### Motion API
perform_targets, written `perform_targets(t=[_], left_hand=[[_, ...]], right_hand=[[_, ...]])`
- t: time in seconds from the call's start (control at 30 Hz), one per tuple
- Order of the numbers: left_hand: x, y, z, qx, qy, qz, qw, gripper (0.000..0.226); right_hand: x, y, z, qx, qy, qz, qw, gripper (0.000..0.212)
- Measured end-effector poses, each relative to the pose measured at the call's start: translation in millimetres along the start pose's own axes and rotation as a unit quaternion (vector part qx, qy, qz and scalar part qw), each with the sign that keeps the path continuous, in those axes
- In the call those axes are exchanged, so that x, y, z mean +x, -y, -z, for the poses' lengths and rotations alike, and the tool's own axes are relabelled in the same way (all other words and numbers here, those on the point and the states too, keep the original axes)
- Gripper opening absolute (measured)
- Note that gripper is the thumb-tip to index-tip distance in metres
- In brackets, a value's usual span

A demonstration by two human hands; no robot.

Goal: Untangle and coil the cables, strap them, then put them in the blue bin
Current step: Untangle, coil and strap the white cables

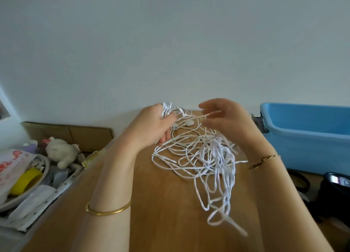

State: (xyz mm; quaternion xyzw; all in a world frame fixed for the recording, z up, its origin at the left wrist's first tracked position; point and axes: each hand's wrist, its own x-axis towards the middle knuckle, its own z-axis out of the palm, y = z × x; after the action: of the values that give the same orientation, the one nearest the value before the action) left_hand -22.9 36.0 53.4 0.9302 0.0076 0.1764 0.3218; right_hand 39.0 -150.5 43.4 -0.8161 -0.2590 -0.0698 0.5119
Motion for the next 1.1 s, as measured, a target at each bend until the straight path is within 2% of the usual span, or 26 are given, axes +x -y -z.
perform_targets(t=[0.1, 0.23, 0.3, 0.37, 0.5, 0.57, 0.63, 0.7, 0.77, 0.83, 0.9, 0.93, 0.97, 1.1], left_hand=[[-1, -5, -1, 0.002, 0.006, -0.004, 1.000, 0.035], [-1, -5, -2, 0.026, 0.007, -0.006, 1.000, 0.047], [-1, -5, -2, 0.036, 0.003, -0.010, 0.999, 0.048], [0, -5, -3, 0.033, 0.003, -0.011, 0.999, 0.045], [-1, -2, -2, 0.015, 0.021, 0.022, 0.999, 0.039], [-2, 1, 0, 0.003, 0.090, 0.052, 0.995, 0.037], [-6, 0, 5, -0.065, 0.191, 0.076, 0.976, 0.029], [-9, 0, 11, -0.185, 0.277, 0.055, 0.941, 0.034], [-11, 1, 15, -0.339, 0.349, 0.004, 0.874, 0.036], [-7, 3, 15, -0.493, 0.411, -0.005, 0.767, 0.040], [-1, 5, 16, -0.612, 0.467, -0.002, 0.638, 0.043], [2, 6, 16, -0.652, 0.468, 0.008, 0.596, 0.043], [6, 8, 15, -0.677, 0.455, 0.016, 0.578, 0.043], [11, 13, 14, -0.711, 0.382, 0.014, 0.590, 0.046]], right_hand=[[-1, 12, -10, -0.039, -0.002, 0.067, 0.997, 0.031], [-5, 24, -20, -0.159, 0.089, 0.069, 0.981, 0.043], [-7, 25, -28, -0.208, 0.115, 0.071, 0.969, 0.040], [-6, 24, -33, -0.241, 0.095, 0.092, 0.961, 0.024], [-2, 20, -24, -0.240, -0.010, 0.109, 0.964, 0.023], [-1, 18, -15, -0.165, -0.065, 0.109, 0.978, 0.019], [0, 15, -8, -0.095, -0.083, 0.099, 0.987, 0.014], [0, 13, -5, -0.039, -0.072, 0.088, 0.993, 0.014], [-1, 12, -5, -0.003, -0.044, 0.085, 0.995, 0.019], [-2, 13, -5, 0.004, 0.009, 0.076, 0.997, 0.024], [-4, 14, -6, 0.002, 0.090, 0.061, 0.994, 0.025], [-5, 15, -6, 0.006, 0.125, 0.052, 0.991, 0.023], [-7, 15, -6, 0.016, 0.150, 0.045, 0.987, 0.021], [-7, 15, -4, 0.011, 0.174, 0.034, 0.984, 0.017]])
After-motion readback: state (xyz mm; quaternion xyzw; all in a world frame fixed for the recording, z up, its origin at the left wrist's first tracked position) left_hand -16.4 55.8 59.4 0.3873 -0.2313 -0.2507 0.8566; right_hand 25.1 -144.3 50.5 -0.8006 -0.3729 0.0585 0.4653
